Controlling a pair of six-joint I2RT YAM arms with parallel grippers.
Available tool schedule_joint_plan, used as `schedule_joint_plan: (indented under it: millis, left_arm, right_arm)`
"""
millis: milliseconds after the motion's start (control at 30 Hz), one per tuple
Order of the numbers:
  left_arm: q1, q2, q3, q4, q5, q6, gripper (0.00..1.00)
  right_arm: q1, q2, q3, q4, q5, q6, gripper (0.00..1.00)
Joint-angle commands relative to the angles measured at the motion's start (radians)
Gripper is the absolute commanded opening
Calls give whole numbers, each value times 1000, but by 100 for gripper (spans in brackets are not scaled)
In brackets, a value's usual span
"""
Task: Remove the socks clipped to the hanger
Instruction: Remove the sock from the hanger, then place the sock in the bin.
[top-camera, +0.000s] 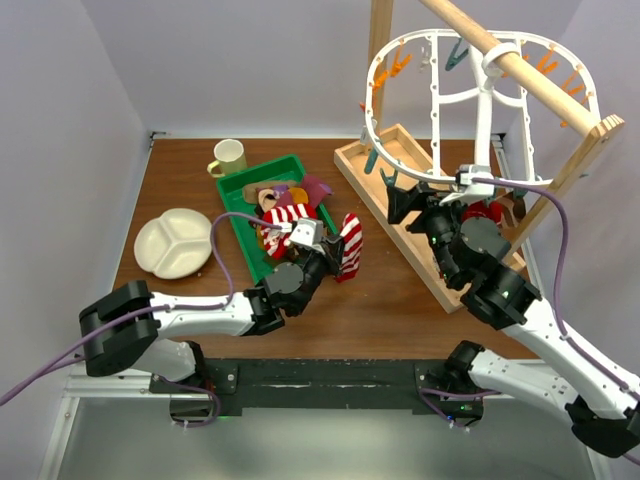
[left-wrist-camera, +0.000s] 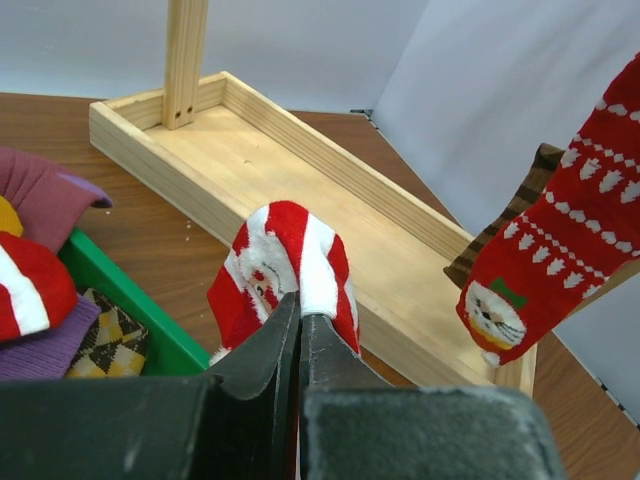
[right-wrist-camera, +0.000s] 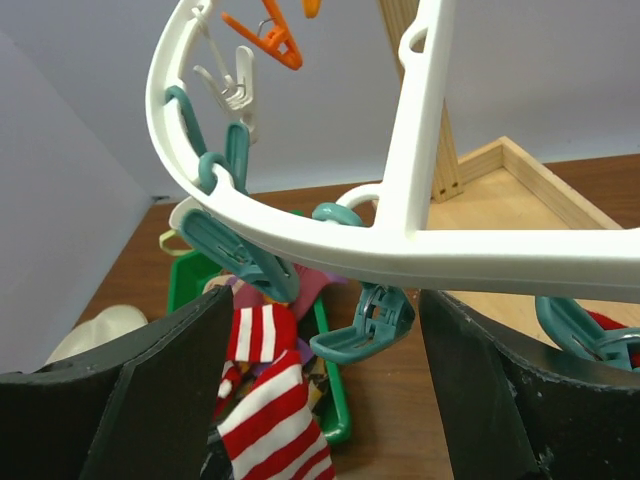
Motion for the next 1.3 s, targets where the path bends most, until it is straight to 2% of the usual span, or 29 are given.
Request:
schedule_joint_plan:
  millis: [0, 200, 533, 767, 1033, 1100, 1267]
  left_arm:
    - [2, -57, -1, 34, -59, 37, 0]
    - [43, -80, 40, -41, -56, 31, 0]
    - [259, -28, 146, -115, 1, 38, 0]
    - [434, 102, 226, -185, 49, 17, 0]
    - [632, 279, 267, -438, 87, -170, 0]
    - [658, 325, 301, -537, 89, -227, 0]
    - [694, 380, 306, -593, 60, -274, 0]
  right_arm:
    - [0, -47, 34, -82, -42, 42, 79]
    - [1, -107, 14, -151, -73, 77, 80]
    - [1, -153, 22, -197, -107, 80, 80]
    - [-2, -156, 37, -197, -144, 68, 80]
    - [0, -158, 45, -196, -156, 56, 80]
    - [0, -161, 45, -195, -156, 54, 80]
    - [0, -164, 48, -192, -159, 48, 81]
